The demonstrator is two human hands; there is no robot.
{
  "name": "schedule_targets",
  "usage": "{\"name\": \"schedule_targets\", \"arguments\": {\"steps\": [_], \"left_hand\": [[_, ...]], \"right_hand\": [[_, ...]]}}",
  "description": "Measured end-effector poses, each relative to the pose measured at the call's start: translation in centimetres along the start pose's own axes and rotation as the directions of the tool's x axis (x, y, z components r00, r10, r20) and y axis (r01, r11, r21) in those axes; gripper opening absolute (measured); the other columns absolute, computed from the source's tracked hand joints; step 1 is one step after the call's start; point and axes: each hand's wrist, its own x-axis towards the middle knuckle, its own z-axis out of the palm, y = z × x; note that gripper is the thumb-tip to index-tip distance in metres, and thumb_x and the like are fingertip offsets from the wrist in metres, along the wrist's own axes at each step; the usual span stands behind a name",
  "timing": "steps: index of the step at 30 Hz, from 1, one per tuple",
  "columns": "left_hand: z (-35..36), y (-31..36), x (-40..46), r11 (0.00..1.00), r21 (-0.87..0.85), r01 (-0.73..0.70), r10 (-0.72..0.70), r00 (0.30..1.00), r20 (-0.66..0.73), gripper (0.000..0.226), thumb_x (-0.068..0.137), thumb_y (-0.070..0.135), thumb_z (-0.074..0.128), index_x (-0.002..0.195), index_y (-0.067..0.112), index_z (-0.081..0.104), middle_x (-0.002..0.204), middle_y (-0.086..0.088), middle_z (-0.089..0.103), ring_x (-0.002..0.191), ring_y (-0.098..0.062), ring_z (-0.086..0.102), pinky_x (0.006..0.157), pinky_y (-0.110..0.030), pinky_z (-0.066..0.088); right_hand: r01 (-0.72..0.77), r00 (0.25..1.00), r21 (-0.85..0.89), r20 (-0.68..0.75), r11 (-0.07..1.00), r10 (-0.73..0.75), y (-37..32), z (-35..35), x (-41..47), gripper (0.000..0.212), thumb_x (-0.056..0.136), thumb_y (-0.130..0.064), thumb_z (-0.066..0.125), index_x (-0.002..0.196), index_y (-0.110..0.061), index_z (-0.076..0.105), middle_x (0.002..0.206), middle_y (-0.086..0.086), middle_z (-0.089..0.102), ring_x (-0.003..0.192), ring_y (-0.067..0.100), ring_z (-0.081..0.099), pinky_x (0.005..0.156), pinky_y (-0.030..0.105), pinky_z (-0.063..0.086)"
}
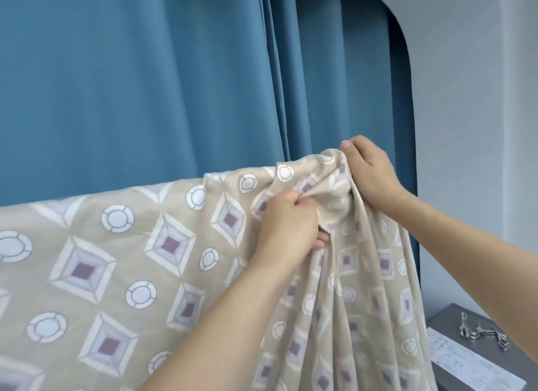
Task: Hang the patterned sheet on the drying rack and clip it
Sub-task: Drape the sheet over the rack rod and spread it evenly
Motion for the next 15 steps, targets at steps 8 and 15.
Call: {"name": "schedule_targets", "arguments": {"steps": [8,15], "left_hand": [[0.1,5.4,0.0,0.859,0.156,-0.488,0.512,0.801,-0.311,0.026,0.092,0.018,0.044,0.072,0.012,0.060,0.064,0.004,0.061,0.072,-0.015,0.059,0.073,-0.032,0.045],[-2.3,8.6,4.2,0.756,0.513,-0.406,0.583,0.774,-0.247,0.032,0.096,0.015,0.037,0.065,0.021,0.036,0.083,-0.002,0.054,0.077,-0.022,0.045,0.063,-0.030,0.023]], "right_hand": [[0.394,0.918,-0.013,-0.048,0.919,-0.394,-0.6,0.3,-2.6,0.031,0.094,-0.044,0.036,0.097,-0.016,0.050,0.092,-0.001,0.052,0.082,0.015,0.050,0.074,0.026,0.040],[0.393,0.916,-0.065,0.114,0.917,-0.385,-1.2,-0.2,-2.7,0.047,0.084,-0.053,0.054,0.113,-0.016,0.052,0.102,-0.004,0.053,0.091,0.012,0.050,0.080,0.024,0.040]]}}
